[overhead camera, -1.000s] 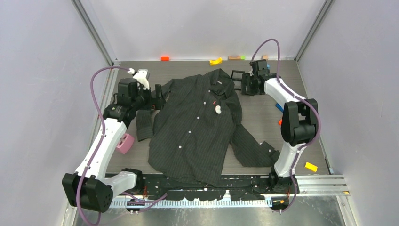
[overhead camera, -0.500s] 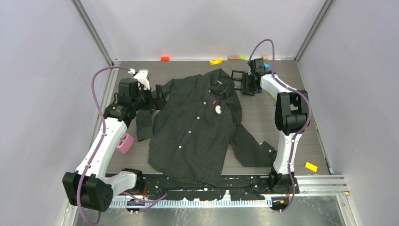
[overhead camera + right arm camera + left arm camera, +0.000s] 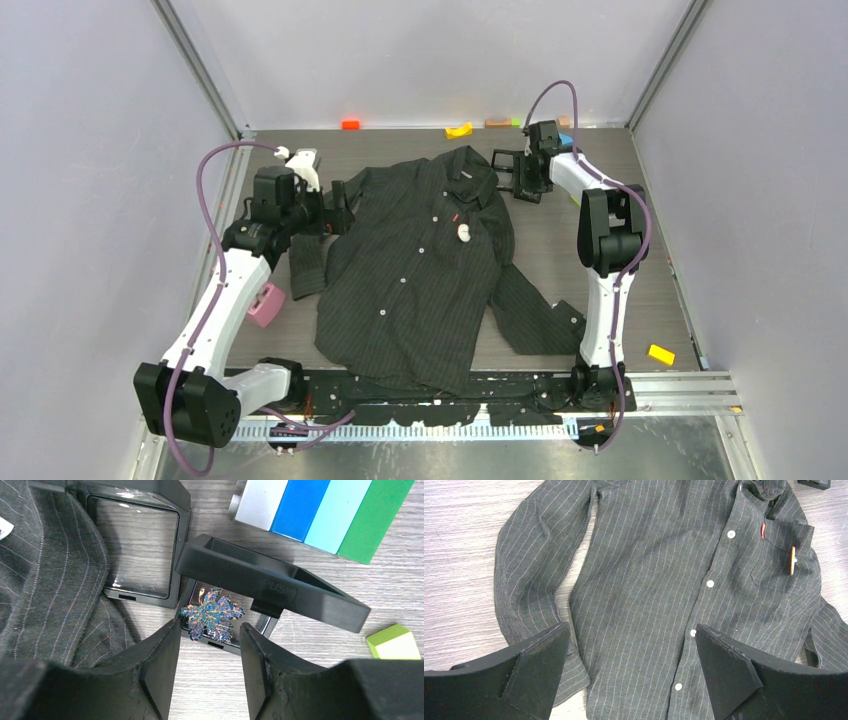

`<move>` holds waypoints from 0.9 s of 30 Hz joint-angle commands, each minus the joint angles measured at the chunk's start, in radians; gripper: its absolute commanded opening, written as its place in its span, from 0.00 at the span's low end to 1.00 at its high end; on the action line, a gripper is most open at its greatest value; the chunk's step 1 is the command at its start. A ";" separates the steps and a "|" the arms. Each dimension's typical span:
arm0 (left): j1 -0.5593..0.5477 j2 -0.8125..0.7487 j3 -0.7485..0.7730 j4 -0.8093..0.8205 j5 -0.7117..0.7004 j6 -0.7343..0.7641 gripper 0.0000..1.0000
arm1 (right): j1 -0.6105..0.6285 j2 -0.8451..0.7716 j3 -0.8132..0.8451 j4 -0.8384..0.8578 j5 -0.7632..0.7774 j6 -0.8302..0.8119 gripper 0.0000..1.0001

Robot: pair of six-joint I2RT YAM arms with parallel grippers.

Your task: Pin the brooch onto the clothing

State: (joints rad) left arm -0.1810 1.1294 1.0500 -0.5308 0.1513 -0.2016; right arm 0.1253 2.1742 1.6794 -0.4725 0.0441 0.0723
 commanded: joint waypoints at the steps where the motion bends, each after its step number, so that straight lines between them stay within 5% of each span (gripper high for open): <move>1: 0.005 0.000 -0.001 0.033 0.014 -0.001 1.00 | -0.004 0.024 0.038 0.003 0.013 -0.032 0.51; 17: 0.003 -0.005 -0.005 0.039 0.037 0.012 1.00 | -0.004 -0.005 0.025 -0.010 -0.016 0.001 0.26; 27: -0.006 -0.033 -0.022 0.086 0.166 0.031 1.00 | -0.001 -0.210 -0.129 0.014 -0.131 0.076 0.15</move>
State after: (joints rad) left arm -0.1814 1.1309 1.0393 -0.5144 0.2302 -0.1963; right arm 0.1223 2.1300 1.6329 -0.4805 -0.0078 0.0971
